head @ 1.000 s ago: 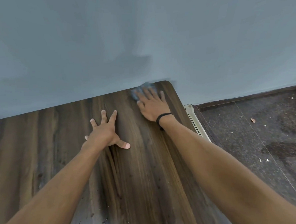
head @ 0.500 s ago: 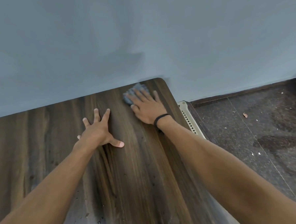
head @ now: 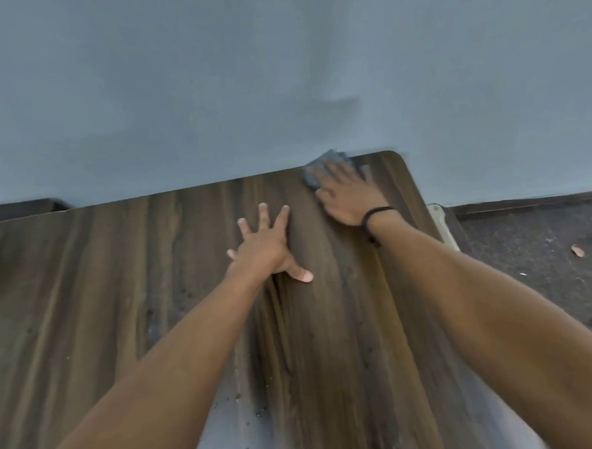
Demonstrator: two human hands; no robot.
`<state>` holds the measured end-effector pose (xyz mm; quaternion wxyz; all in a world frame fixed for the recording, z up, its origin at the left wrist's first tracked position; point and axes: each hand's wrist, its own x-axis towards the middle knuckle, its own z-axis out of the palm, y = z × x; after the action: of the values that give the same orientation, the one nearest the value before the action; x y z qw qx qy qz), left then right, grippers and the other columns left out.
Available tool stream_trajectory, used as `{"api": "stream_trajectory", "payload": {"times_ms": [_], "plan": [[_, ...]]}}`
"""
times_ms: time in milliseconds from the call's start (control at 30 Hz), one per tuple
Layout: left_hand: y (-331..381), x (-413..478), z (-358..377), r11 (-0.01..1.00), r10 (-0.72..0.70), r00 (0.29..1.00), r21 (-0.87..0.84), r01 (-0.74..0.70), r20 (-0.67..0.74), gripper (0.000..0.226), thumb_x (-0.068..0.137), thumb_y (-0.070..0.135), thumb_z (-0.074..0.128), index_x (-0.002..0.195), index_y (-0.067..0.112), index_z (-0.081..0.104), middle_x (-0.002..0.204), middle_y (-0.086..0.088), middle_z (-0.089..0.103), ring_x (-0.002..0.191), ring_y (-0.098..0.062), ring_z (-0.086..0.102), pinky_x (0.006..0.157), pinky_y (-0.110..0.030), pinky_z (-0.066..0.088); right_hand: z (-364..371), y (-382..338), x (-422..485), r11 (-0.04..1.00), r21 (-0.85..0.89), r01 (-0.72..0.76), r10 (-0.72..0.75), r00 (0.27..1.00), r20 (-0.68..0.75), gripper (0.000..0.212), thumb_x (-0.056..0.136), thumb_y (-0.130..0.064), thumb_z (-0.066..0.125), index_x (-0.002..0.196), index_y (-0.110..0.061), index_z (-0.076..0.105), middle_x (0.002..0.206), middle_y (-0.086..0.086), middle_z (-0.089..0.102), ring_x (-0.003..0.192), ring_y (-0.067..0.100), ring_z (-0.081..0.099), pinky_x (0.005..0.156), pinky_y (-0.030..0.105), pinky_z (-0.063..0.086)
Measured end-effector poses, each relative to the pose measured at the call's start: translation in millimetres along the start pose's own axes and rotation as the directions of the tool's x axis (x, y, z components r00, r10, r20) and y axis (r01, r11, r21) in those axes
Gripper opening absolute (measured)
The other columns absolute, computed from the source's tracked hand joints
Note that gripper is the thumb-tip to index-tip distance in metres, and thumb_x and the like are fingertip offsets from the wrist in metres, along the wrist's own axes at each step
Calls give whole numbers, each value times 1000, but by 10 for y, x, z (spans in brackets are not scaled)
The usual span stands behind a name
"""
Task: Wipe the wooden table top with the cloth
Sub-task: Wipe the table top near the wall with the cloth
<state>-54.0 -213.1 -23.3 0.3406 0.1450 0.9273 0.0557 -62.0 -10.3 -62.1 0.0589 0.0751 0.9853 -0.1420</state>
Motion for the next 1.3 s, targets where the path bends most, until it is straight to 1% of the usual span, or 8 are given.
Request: {"api": "stream_trajectory", "payload": {"times_ms": [467, 567, 700, 833, 967, 1100, 1200, 1300], "plan": [[6, -15, 3, 1000, -14, 1000, -17, 14, 14, 149, 49, 53, 92, 148, 46, -20, 154, 10, -37, 143, -40, -26, 104, -77, 12, 56, -132, 11, 996, -42, 73, -72, 997, 28, 59, 104, -41, 24, 159, -42, 1, 168, -8, -2, 154, 17, -6, 120, 55, -6], [-5, -4, -1, 1000, -28, 1000, -14, 28, 1, 150, 48, 53, 92, 148, 45, -20, 154, 10, -37, 143, -40, -25, 104, -76, 12, -31, -125, 117, 989, 45, -142, 145, 986, -77, 57, 105, -38, 22, 160, -36, 7, 169, -2, 2, 155, 23, -3, 120, 54, -4], [-14, 10, 28, 1000, -12, 1000, -1, 12, -12, 150, 47, 56, 91, 148, 44, -20, 155, 11, -35, 144, -40, -24, 104, -76, 14, 45, -120, 14, 991, -39, 125, -123, 991, 44, 56, 106, -40, 22, 159, -42, 3, 168, -8, -2, 154, 17, -7, 121, 53, -5], [-30, 36, 15, 1000, -24, 999, -3, 24, -23, 151, 47, 55, 91, 148, 43, -20, 155, 11, -35, 144, -40, -24, 104, -76, 14, -95, 27, 35, 981, 62, -184, 188, 980, -67, 56, 105, -36, 23, 160, -37, 9, 169, -2, 4, 155, 21, -3, 122, 53, -4], [-27, 56, 36, 1000, -16, 999, 16, 17, -28, 153, 43, 58, 90, 148, 44, -20, 155, 12, -34, 145, -40, -21, 103, -75, 17, 64, -90, -241, 998, -6, 63, -63, 998, 3, 58, 104, -38, 24, 159, -41, 6, 168, -6, 2, 155, 18, -4, 121, 52, -3], [-45, 68, 31, 1000, -15, 1000, 4, 15, -26, 153, 43, 57, 91, 148, 45, -20, 155, 12, -34, 144, -40, -22, 103, -76, 16, 81, 59, -621, 975, 64, -213, 219, 968, -119, 56, 104, -36, 24, 159, -37, 12, 168, -2, 6, 155, 22, 1, 122, 55, -1], [-36, 74, 21, 1000, -7, 1000, 21, 8, -30, 153, 41, 59, 90, 148, 44, -18, 156, 11, -32, 145, -40, -20, 103, -76, 17, 244, -108, -973, 999, -29, 18, -21, 996, -86, 57, 104, -39, 23, 159, -39, 8, 168, -3, 5, 155, 21, 0, 121, 52, -1], [-40, 48, 2, 1000, 1, 1000, 12, 0, -29, 152, 42, 58, 91, 149, 43, -17, 157, 11, -31, 145, -41, -20, 104, -76, 17, 217, -39, -1173, 991, 23, -129, 131, 983, -125, 56, 105, -37, 26, 159, -39, 11, 168, -3, 6, 155, 20, 1, 122, 55, 1]]}}
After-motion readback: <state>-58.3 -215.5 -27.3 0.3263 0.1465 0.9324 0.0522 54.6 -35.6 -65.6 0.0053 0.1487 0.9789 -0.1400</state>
